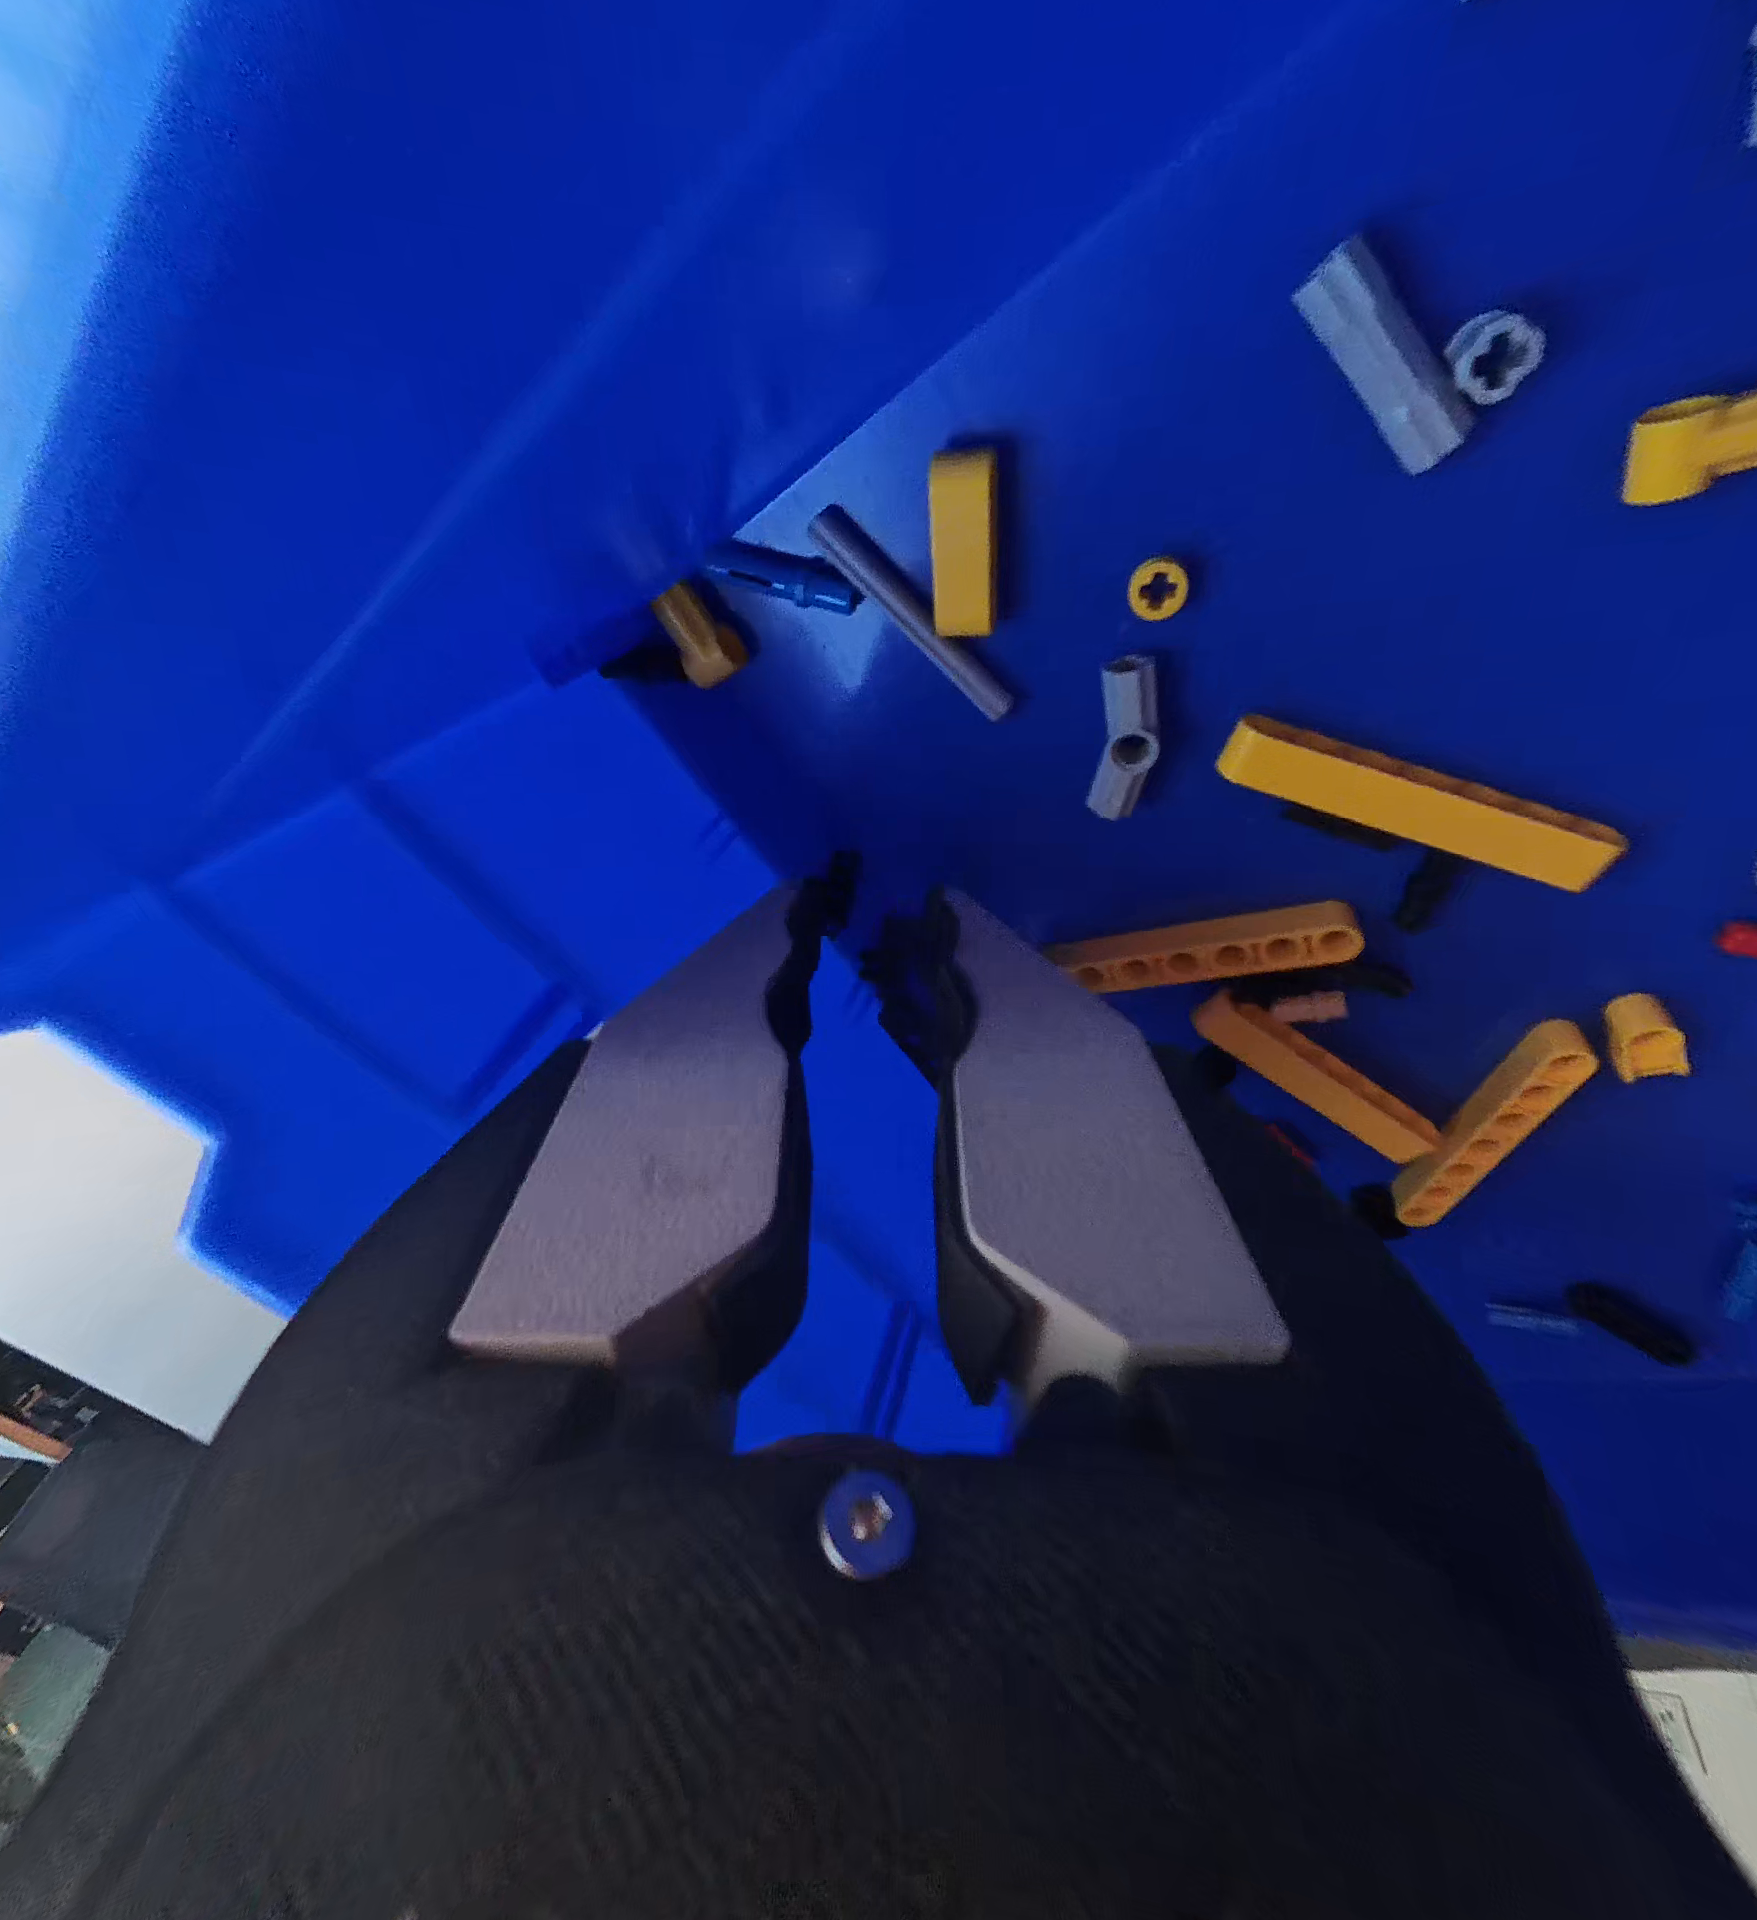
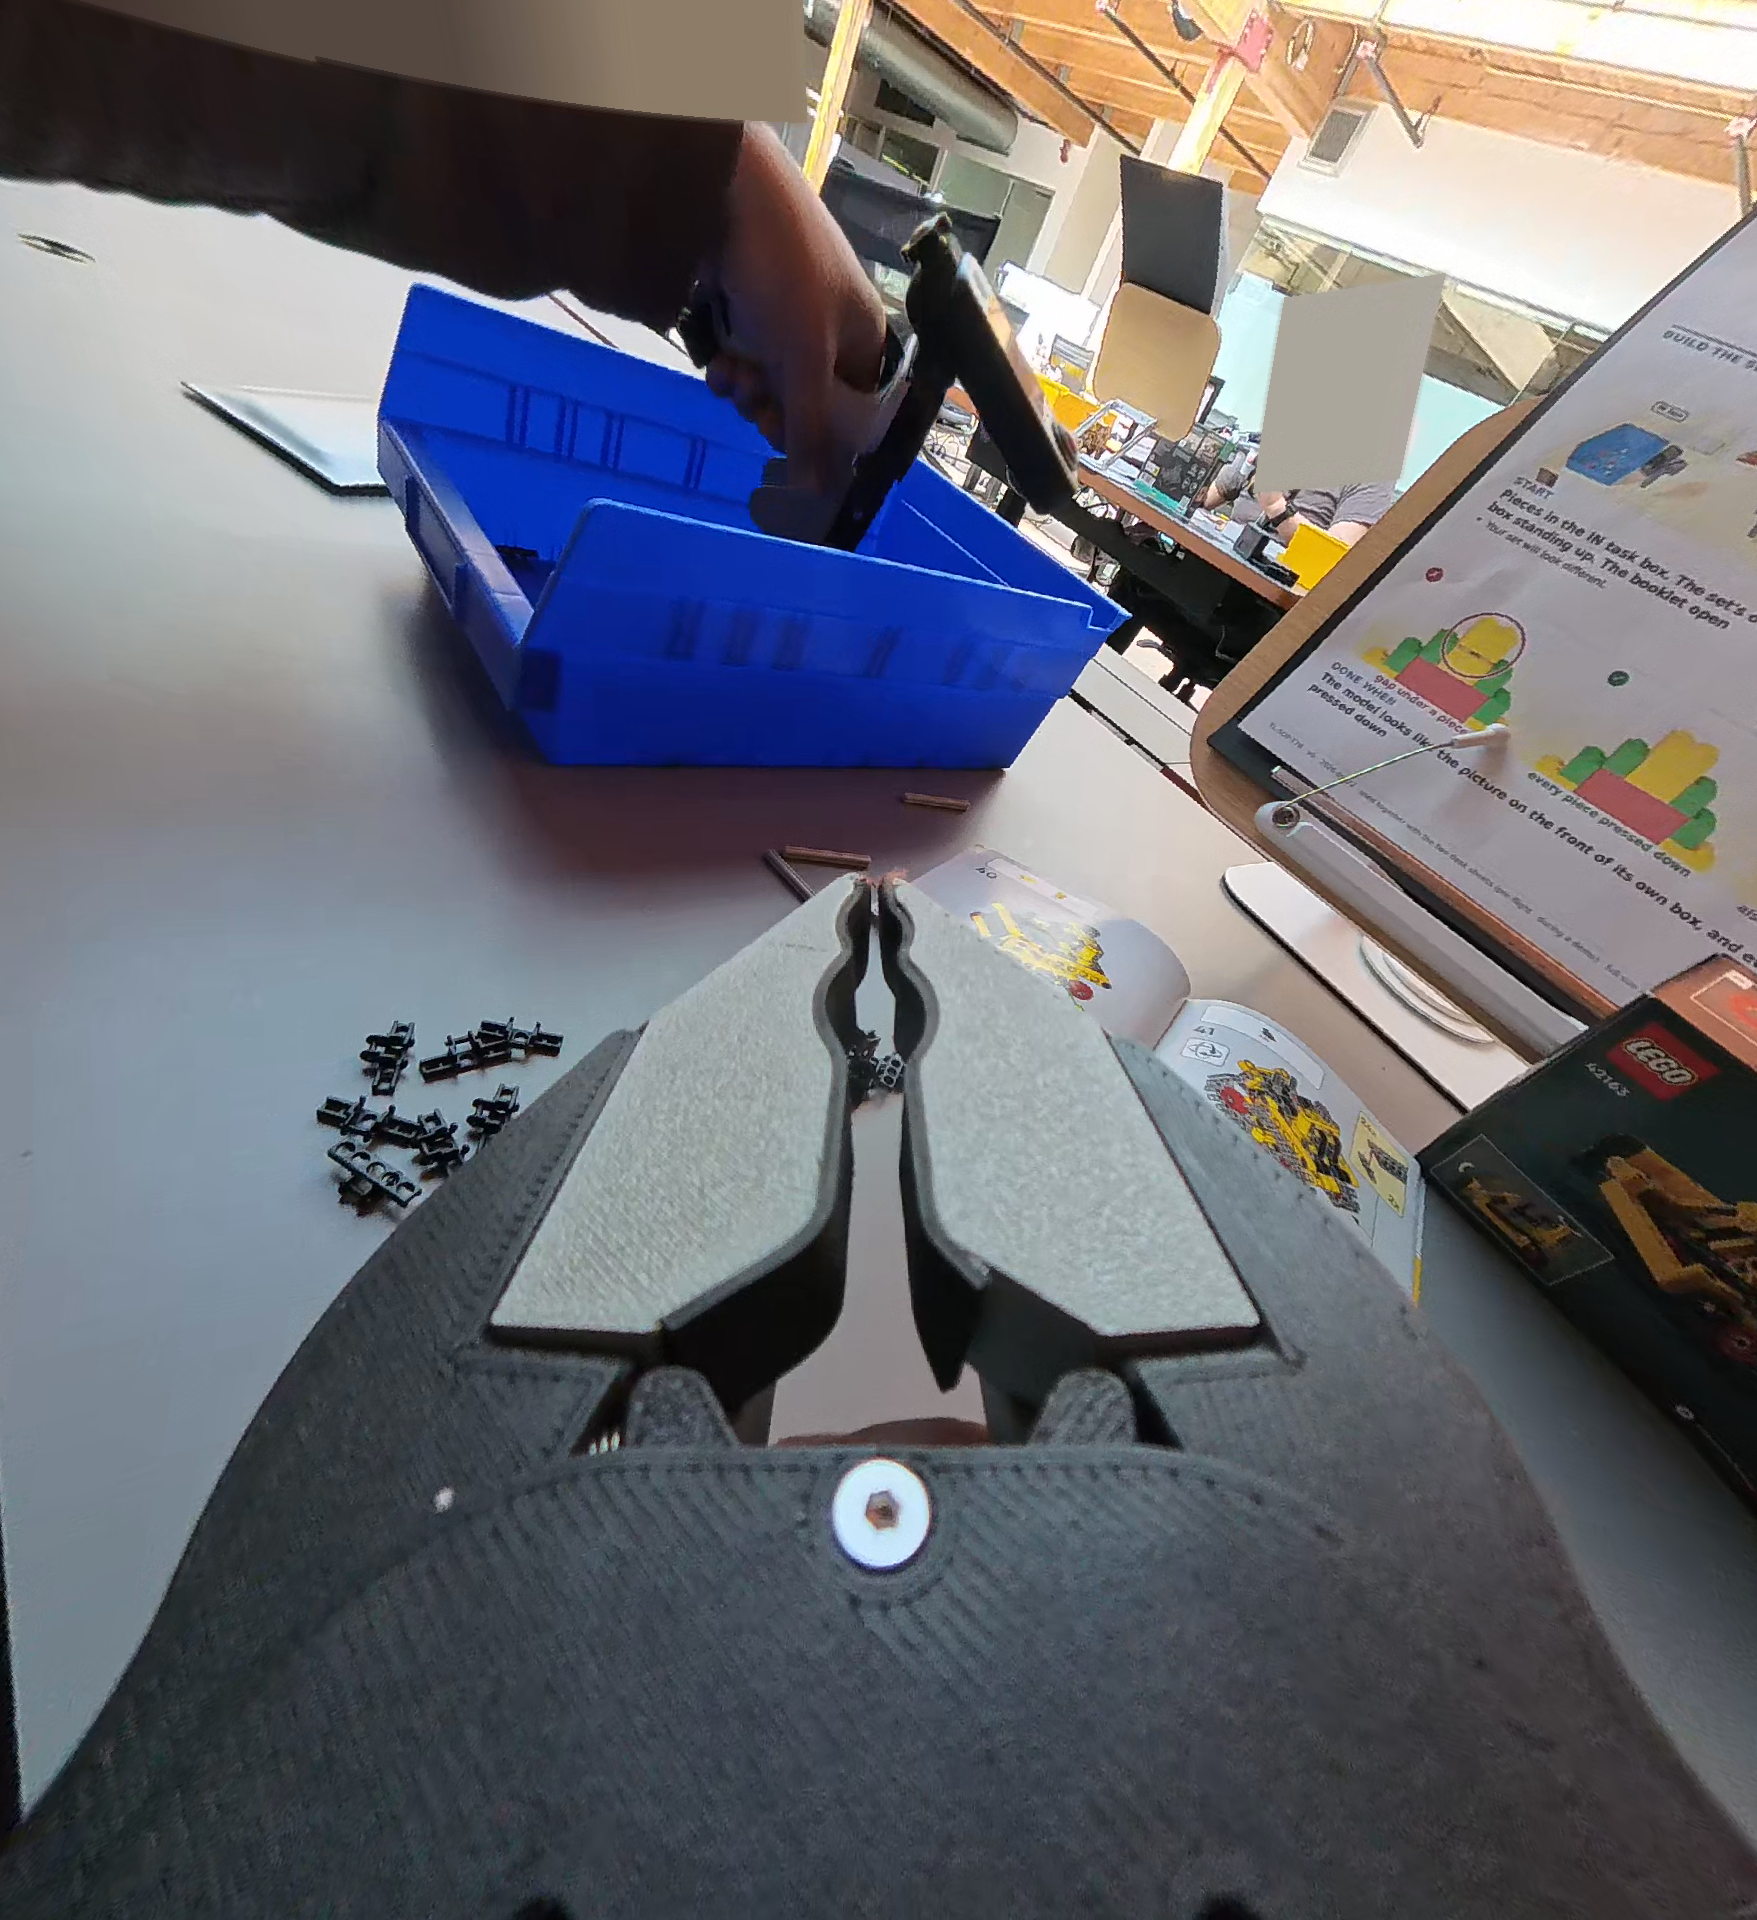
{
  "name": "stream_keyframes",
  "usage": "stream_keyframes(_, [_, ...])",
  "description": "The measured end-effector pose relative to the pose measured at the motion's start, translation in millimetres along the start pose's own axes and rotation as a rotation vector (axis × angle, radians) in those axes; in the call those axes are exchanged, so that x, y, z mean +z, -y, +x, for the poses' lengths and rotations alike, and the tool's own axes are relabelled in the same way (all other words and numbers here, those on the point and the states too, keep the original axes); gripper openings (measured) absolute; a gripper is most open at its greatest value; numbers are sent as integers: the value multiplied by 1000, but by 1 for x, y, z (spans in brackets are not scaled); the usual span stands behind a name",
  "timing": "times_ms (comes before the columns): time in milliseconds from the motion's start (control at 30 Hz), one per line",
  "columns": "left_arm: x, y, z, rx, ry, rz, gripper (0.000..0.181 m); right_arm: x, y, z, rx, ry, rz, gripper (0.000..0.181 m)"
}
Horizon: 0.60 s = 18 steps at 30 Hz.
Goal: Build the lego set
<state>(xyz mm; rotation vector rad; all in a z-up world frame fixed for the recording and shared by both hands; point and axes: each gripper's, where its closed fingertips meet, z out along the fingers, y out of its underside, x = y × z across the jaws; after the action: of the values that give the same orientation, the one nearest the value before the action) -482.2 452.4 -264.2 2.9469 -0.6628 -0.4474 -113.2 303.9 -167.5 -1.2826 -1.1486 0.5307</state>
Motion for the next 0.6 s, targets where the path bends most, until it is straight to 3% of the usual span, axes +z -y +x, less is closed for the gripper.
stream_keyframes(267, [0, 0, 5, -83, -181, 2, 1, -2, 0, 0, -1, 0, 0, 0])
stream_keyframes(600, [1, -5, 4, -24, -98, -6, 4, -2, -1, -2, -2, 8, -2, 0])
